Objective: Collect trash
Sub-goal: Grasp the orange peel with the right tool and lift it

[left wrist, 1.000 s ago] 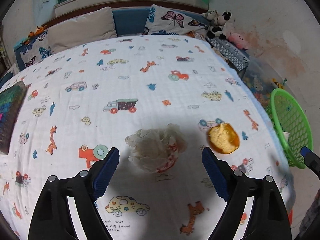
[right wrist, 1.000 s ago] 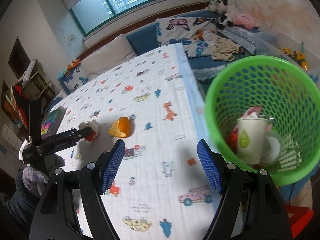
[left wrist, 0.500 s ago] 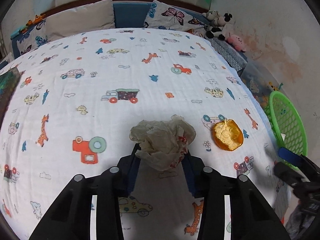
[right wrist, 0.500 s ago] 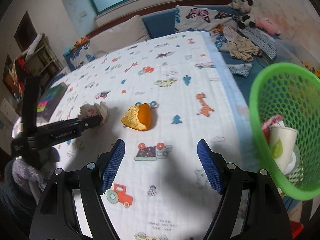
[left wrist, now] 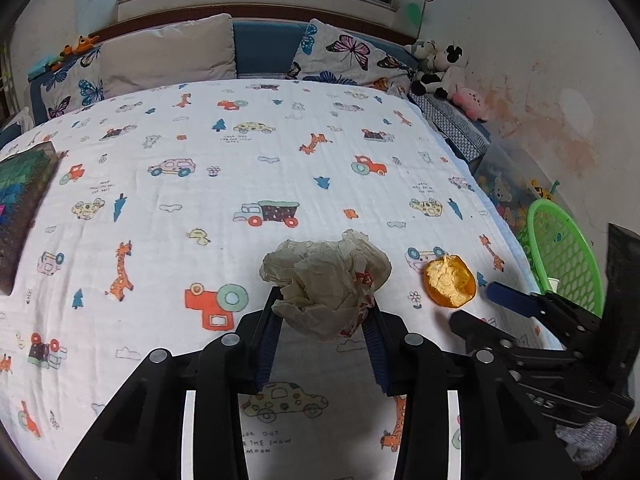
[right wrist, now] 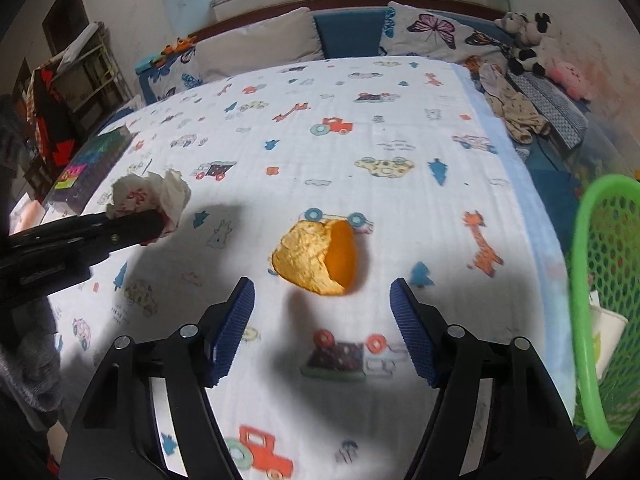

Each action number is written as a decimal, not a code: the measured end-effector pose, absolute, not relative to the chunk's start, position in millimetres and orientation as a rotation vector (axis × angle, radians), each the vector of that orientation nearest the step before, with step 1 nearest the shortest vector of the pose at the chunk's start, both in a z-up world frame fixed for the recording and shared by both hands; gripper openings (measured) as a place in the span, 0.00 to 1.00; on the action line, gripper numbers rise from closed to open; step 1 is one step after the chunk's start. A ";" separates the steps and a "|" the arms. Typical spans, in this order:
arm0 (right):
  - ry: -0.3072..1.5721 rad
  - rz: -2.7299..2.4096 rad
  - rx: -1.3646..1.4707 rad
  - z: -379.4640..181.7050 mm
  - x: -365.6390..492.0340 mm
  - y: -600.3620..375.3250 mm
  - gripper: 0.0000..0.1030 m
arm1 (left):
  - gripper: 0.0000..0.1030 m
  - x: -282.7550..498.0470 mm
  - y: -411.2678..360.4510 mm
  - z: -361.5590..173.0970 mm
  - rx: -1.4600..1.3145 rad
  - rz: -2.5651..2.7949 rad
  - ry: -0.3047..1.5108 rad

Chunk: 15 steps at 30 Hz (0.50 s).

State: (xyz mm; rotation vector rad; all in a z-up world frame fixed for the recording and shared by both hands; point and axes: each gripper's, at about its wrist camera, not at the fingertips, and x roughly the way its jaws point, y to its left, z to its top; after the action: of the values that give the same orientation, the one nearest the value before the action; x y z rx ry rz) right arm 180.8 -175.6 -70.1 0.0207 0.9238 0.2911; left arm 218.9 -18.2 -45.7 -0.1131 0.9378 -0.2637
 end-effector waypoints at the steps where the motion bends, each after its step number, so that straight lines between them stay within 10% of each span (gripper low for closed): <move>1: 0.926 0.290 0.017 -70.9 182.4 -173.6 0.64 | 0.37 218.2 -16.7 -45.3 -0.114 -0.263 0.937; 15: 0.931 0.254 -0.032 -80.0 195.6 -161.3 0.45 | 0.37 218.6 -11.0 -44.7 -0.112 -0.258 0.941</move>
State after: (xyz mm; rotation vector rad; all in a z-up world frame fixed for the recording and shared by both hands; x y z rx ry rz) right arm 195.6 -161.3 -80.0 -0.0316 0.9308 0.2543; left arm 218.6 -11.0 -44.7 -0.1125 0.9407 -0.2576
